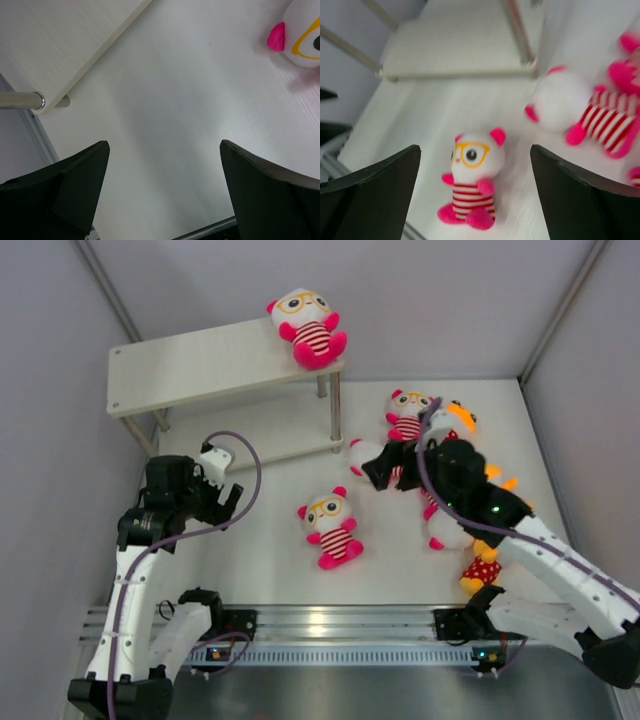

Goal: Place and organize the stuffed toys onto the shelf

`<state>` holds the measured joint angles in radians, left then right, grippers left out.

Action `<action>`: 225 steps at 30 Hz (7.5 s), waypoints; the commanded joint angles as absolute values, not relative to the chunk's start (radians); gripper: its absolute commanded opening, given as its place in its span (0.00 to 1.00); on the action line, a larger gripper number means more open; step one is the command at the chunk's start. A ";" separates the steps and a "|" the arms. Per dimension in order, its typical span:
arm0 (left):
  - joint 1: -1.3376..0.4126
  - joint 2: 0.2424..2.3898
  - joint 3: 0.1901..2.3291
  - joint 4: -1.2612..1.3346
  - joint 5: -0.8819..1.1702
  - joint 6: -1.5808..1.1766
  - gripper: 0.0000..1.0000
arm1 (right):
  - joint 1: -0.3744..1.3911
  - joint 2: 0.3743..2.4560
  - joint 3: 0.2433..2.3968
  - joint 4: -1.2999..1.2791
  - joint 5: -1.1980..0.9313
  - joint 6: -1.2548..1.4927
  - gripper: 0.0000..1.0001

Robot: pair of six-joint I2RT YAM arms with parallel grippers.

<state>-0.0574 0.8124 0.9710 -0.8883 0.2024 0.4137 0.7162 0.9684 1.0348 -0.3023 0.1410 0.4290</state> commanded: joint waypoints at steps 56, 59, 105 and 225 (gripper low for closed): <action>-0.057 0.930 1.605 -1.132 0.765 0.334 0.98 | 1.134 1.430 1.583 -0.135 -0.094 0.278 0.00; -0.057 0.927 1.614 -1.132 0.795 0.344 0.86 | 1.132 1.453 1.643 -0.170 -0.095 0.265 0.00; -0.057 1.664 2.111 -0.845 0.598 -0.184 0.08 | 0.931 1.100 1.499 -0.319 0.219 0.235 0.91; -0.114 1.072 1.463 -0.936 0.819 0.090 0.00 | 1.072 1.373 1.223 0.152 -0.135 0.009 0.98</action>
<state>-0.1131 1.0969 1.4403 -0.9821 0.7727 0.1024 1.0580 1.3525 1.1500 0.1040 -0.0998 0.0292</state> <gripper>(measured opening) 0.147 0.979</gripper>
